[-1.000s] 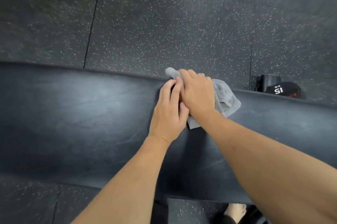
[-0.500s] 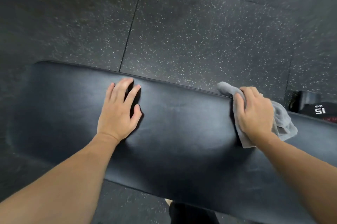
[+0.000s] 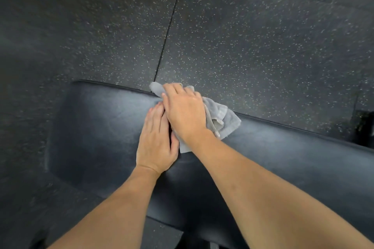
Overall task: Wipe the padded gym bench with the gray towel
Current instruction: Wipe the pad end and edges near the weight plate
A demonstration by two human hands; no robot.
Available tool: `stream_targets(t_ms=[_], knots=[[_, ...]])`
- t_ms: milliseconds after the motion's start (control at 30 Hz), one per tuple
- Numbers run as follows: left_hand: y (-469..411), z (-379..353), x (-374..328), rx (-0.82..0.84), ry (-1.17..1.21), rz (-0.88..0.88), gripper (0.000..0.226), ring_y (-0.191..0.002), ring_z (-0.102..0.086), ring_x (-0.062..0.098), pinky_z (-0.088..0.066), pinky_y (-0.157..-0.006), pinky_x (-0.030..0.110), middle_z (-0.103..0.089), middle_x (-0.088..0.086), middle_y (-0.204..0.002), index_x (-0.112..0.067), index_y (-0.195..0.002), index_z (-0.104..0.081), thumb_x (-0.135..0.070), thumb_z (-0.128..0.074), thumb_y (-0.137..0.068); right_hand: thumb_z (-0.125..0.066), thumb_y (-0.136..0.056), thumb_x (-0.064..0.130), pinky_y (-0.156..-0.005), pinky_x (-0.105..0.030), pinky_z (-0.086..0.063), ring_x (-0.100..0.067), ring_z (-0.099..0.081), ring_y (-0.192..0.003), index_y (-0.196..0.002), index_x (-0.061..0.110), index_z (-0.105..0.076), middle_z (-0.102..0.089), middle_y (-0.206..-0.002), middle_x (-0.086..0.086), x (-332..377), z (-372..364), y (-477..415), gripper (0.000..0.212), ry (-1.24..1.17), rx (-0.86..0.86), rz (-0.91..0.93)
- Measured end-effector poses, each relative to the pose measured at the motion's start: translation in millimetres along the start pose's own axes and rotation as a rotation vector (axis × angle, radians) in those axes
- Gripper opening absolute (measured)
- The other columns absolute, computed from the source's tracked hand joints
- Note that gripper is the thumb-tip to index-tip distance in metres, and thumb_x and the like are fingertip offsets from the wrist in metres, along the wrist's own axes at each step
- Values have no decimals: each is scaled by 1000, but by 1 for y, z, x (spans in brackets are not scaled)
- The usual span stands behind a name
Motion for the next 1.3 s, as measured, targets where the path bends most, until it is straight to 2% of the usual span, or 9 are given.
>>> stream_targets(t_ms=[100, 200, 333, 600, 800, 933, 1067, 1233, 1300], knots=[[1, -1, 0, 1, -17, -22, 63, -147, -38, 38, -33, -121, 58, -45, 26, -153, 10, -146, -44, -17, -44, -89, -28, -105, 44, -81, -45, -48, -32, -63, -97, -131, 20, -58, -65, -122, -2, -17, 7, 13, 46, 30, 38, 45], [2, -1, -1, -22, -43, -52, 61, -148, -36, 37, -28, -124, 54, -46, 25, -153, 9, -144, -48, -15, -46, -88, -31, -106, 47, -85, -45, -45, -31, -59, -105, -139, 20, -52, -59, -135, -3, -52, 19, 44, 47, 120, 27, 26], [3, 0, -1, -54, -29, -61, 57, -148, -36, 36, -23, -127, 49, -47, 24, -153, 10, -141, -51, -14, -46, -89, -30, -108, 43, -111, -53, -35, -37, -46, -135, -150, 18, -44, -44, -157, -8, -85, 30, 95, 51, 210, -54, -172], [6, 40, 56, -27, 33, -129, 42, -143, -46, 34, -33, -122, 55, -51, 17, -152, 3, -133, -60, -14, -50, -95, -21, -108, 42, -122, -57, -22, -37, -16, -155, -160, 24, -25, -24, -168, 2, -41, 8, 106, 56, 208, -60, -240], [33, 96, 196, -162, -194, 147, 45, -138, -47, 44, -35, -116, 64, -52, 23, -149, 0, -137, -58, -15, -39, -99, -29, -107, 38, -119, -57, -29, -37, -30, -150, -156, 23, -36, -35, -164, 2, 58, -22, 46, 52, 169, -42, -29], [33, 89, 203, -206, -113, 132, 46, -141, -44, 39, -31, -121, 59, -52, 20, -150, -3, -137, -59, -13, -40, -97, -26, -106, 41, -114, -54, -34, -36, -51, -129, -152, 22, -43, -51, -152, 2, 102, -40, -12, 52, 124, -50, -76], [36, 88, 210, -225, -41, 153, 46, -141, -48, 37, -26, -123, 50, -53, 21, -149, 1, -135, -59, -11, -42, -94, -22, -105, 43, -100, -47, -40, -35, -56, -111, -149, 22, -45, -58, -140, 1, 155, -60, -51, 53, 171, -1, 25], [39, 91, 214, -285, 149, 207, 44, -135, -51, 40, -44, -114, 51, -54, 27, -145, 7, -132, -59, -12, -40, -96, -28, -107, 39, -97, -48, -40, -36, -56, -110, -143, 21, -50, -60, -135, -3, 209, -81, -80, 46, 164, 27, 107], [41, 101, 219, -377, 351, 283, 43, -138, -50, 38, -44, -115, 42, -47, 25, -151, 7, -132, -55, -13, -40, -98, -30, -108, 38, -95, -48, -39, -36, -54, -111, -134, 21, -56, -62, -129, -3, 242, -93, -91, 41, 273, 78, 193]])
Point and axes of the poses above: each hand's wrist, its own y-axis away from the middle knuckle, its own z-axis out of the back of the hand, x = y × z, the point moved 6 cm from there along -y, towards the middle knuckle
